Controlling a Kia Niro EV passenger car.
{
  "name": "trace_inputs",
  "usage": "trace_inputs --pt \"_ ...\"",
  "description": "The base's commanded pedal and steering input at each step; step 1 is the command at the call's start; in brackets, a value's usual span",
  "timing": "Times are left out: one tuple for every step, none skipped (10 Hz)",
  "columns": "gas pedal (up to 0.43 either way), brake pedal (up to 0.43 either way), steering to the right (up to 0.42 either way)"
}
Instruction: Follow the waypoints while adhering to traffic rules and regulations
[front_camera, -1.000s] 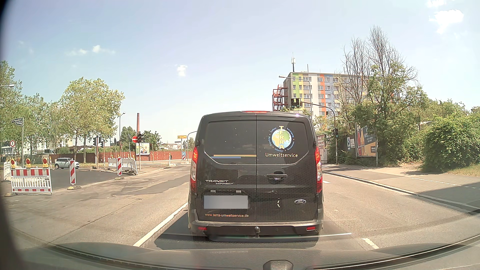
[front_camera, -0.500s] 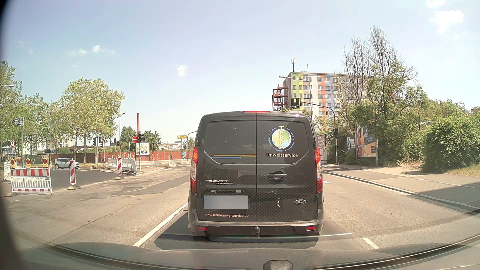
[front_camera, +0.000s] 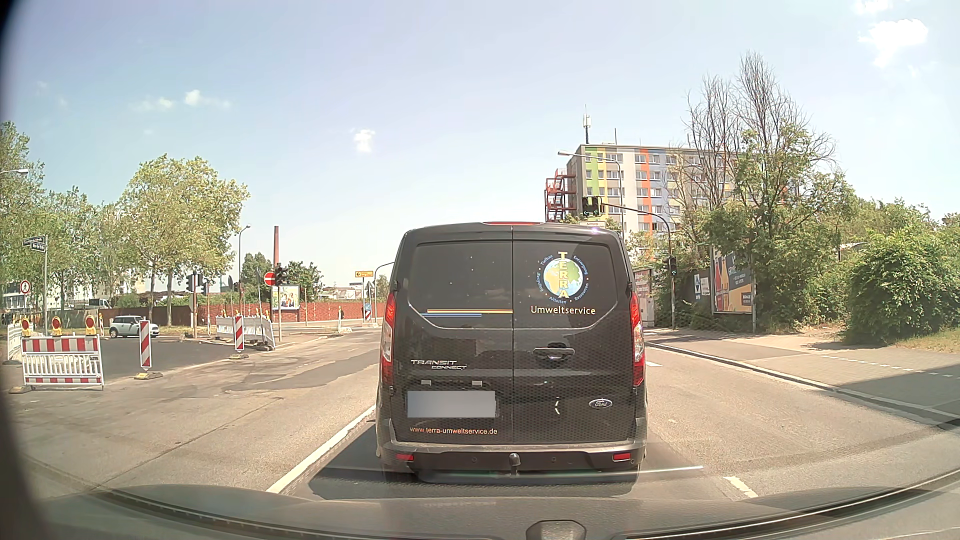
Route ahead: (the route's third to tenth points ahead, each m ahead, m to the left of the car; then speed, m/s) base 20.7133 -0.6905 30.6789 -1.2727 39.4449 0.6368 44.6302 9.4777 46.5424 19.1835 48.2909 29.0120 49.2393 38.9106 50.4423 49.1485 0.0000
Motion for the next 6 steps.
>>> trace_inputs --pt "0.0 0.311 -0.018" --pt "0.0 0.311 -0.018" --pt "0.0 0.311 -0.018" --pt "0.0 0.311 -0.018" --pt "0.0 0.311 -0.017" --pt "0.0 0.305 -0.018"
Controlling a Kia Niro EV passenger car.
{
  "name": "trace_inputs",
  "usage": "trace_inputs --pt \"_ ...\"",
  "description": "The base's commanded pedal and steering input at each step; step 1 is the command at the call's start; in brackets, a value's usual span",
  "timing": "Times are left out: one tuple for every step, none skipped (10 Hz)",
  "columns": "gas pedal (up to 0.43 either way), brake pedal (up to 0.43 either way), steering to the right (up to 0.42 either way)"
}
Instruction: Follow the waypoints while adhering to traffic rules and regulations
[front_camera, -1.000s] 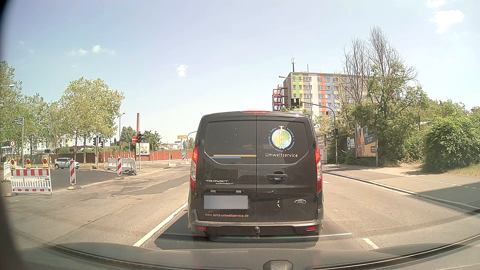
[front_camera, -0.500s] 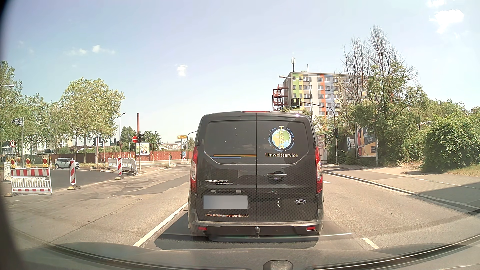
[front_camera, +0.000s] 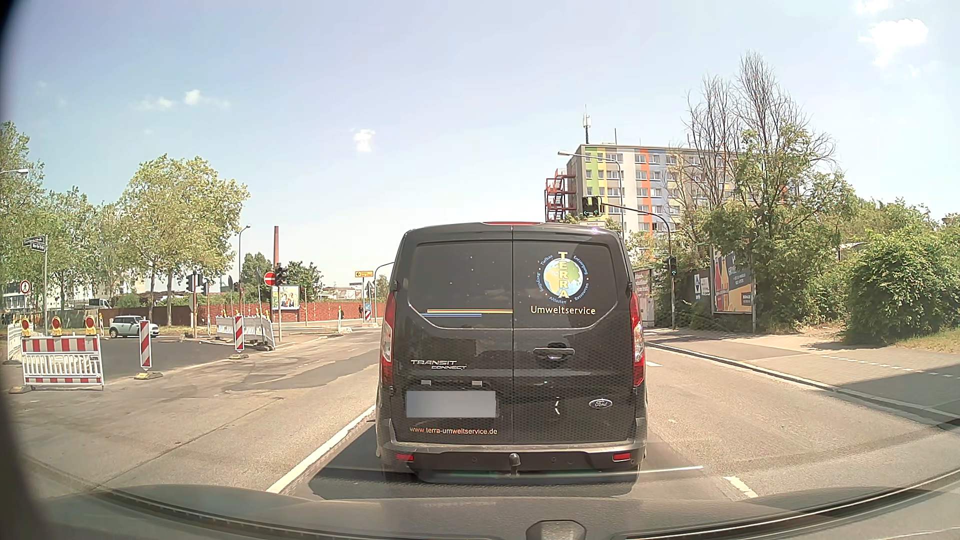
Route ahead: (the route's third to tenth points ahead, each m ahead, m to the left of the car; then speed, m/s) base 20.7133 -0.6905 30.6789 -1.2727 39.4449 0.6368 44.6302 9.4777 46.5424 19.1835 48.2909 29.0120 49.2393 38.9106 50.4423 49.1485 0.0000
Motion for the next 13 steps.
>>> trace_inputs --pt "0.0 0.305 -0.018" --pt "0.0 0.311 -0.018" --pt "0.0 0.305 -0.018" --pt "0.0 0.305 -0.018" --pt "0.0 0.305 -0.018" --pt "0.0 0.305 -0.017" --pt "0.0 0.305 -0.018" --pt "0.0 0.28 -0.018" --pt "0.0 0.244 -0.018" --pt "0.0 0.195 -0.018" --pt "0.0 0.152 -0.018" --pt "0.0 0.079 -0.018" --pt "0.0 0.03 -0.018"
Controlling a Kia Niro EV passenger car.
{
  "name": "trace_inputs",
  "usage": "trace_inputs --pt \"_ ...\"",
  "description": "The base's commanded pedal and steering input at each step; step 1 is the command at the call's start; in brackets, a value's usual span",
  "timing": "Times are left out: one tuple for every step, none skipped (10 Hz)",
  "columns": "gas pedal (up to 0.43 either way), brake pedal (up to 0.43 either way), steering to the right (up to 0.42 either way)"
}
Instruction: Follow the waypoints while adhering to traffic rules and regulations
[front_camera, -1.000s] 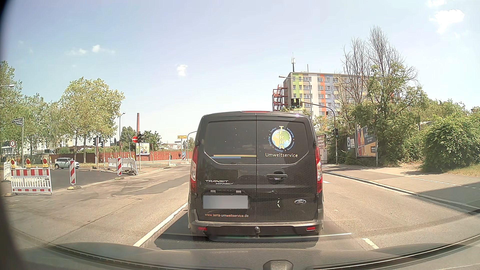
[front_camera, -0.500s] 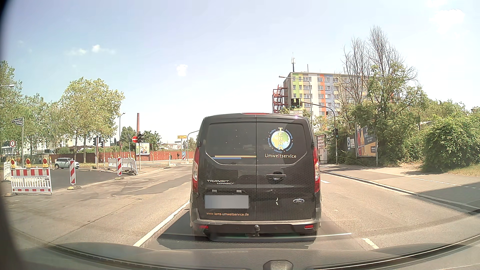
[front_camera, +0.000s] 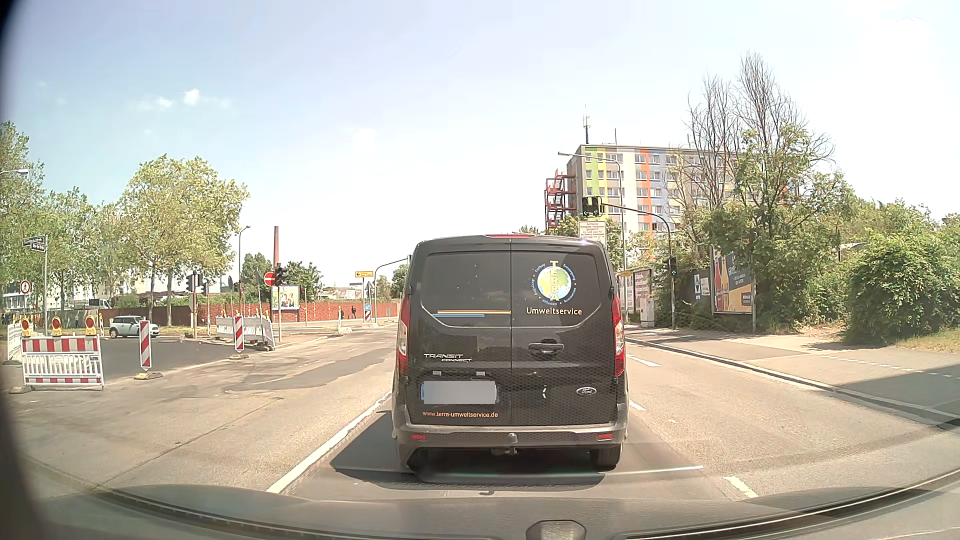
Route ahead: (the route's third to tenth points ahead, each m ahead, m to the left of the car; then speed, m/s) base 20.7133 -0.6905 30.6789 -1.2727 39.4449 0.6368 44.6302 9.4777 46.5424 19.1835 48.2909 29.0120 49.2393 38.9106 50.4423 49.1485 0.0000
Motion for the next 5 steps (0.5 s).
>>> trace_inputs --pt "0.0 0.03 -0.018" --pt "0.0 0.03 -0.018" --pt "0.0 0.03 -0.018" --pt "0.0 0.03 -0.018" --pt "0.0 0.03 -0.018"
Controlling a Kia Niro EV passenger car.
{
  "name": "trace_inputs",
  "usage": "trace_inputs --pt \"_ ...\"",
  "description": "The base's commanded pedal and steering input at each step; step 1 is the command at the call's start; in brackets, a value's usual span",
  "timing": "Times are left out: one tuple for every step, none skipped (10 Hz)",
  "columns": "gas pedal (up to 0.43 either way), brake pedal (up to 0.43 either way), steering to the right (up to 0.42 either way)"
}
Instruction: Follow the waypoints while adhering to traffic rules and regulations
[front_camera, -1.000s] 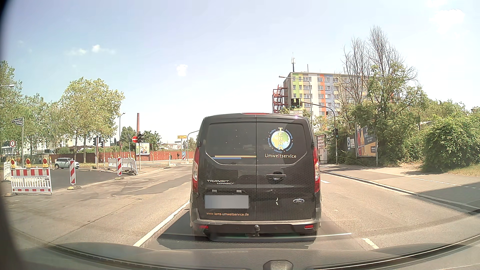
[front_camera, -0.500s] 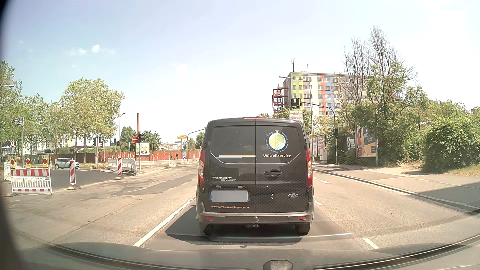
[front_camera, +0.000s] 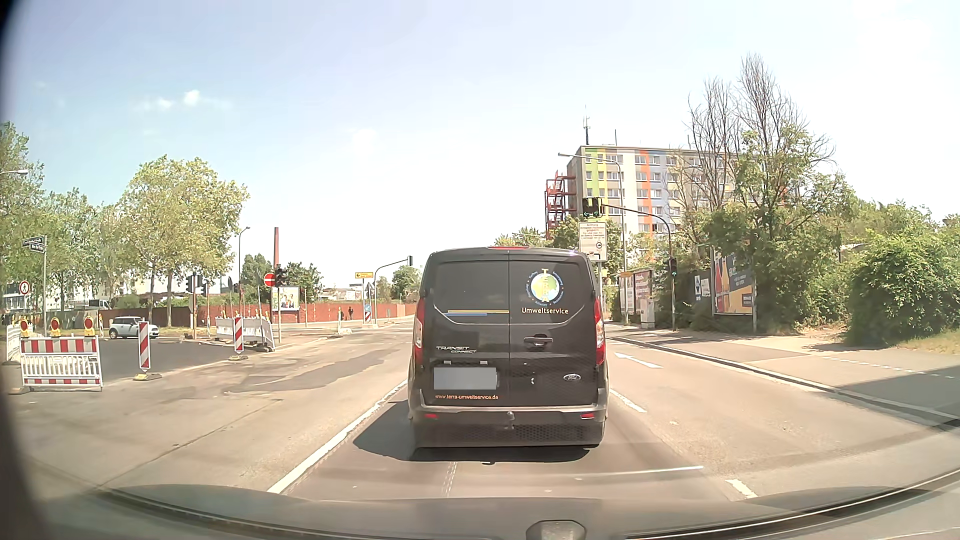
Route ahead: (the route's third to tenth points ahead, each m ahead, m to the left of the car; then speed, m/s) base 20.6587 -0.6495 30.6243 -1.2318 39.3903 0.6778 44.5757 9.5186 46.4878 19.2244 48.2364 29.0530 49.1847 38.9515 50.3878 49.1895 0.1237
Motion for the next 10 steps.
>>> trace_inputs --pt "0.0 0.03 -0.018" --pt "0.067 0.03 -0.018" --pt "0.15 0.03 -0.018" --pt "0.169 0.03 -0.018" --pt "0.189 0.03 -0.018" --pt "0.209 0.03 -0.018" --pt "0.22 0.03 -0.018" --pt "0.24 0.03 -0.018" --pt "0.24 0.03 -0.018" --pt "0.248 0.03 -0.018"
